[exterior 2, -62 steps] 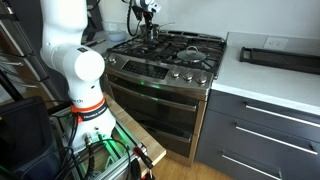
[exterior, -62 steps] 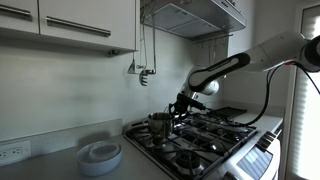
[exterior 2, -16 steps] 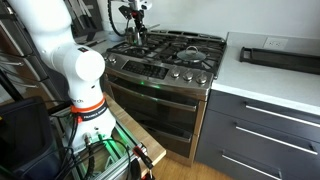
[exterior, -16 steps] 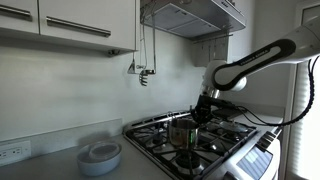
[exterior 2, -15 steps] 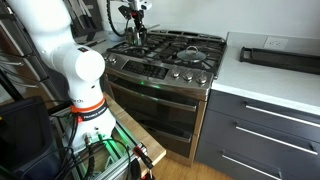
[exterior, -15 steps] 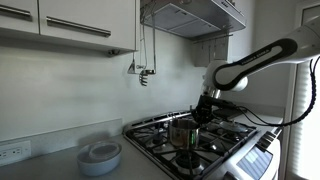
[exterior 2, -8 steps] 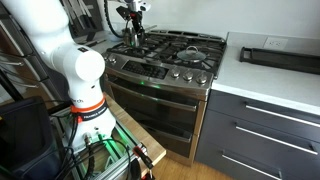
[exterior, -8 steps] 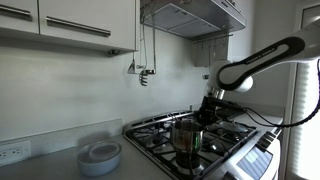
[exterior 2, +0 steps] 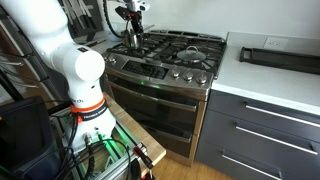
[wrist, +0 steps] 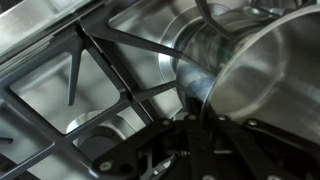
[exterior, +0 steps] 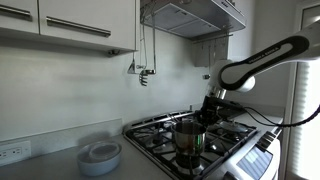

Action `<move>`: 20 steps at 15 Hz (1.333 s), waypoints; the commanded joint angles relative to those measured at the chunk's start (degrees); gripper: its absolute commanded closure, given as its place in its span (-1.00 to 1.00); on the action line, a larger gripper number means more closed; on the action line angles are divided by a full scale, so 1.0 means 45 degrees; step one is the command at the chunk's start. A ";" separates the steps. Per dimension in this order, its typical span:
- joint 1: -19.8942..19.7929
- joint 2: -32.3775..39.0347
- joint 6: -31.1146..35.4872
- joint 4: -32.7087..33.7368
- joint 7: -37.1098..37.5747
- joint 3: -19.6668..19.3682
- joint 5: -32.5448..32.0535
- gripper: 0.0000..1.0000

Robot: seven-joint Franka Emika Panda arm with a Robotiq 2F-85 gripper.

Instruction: Move the pot to the bottom left stove plate and then put the glass lid on the pot

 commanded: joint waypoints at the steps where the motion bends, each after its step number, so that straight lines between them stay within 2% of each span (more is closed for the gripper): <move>1: -0.0245 -0.0635 -0.0060 -0.0188 -0.0297 0.0139 0.0186 0.07; 8: -0.1194 -0.1750 -0.1054 -0.0013 0.0535 0.0024 -0.0706 -0.97; 9: -0.1042 -0.1285 -0.0688 0.0156 0.0230 0.0149 -0.0425 -0.66; 11: -0.1274 -0.1521 -0.0824 0.0157 0.0237 0.0105 -0.0467 -0.93; 13: -0.1301 -0.1565 -0.0846 0.0156 0.0241 0.0107 -0.0470 -0.99; 15: -0.2208 -0.1378 -0.1043 -0.0034 0.1333 0.0220 -0.1986 -1.00; 20: -0.4109 -0.0719 -0.0897 -0.0231 0.2828 -0.0206 -0.5772 -1.00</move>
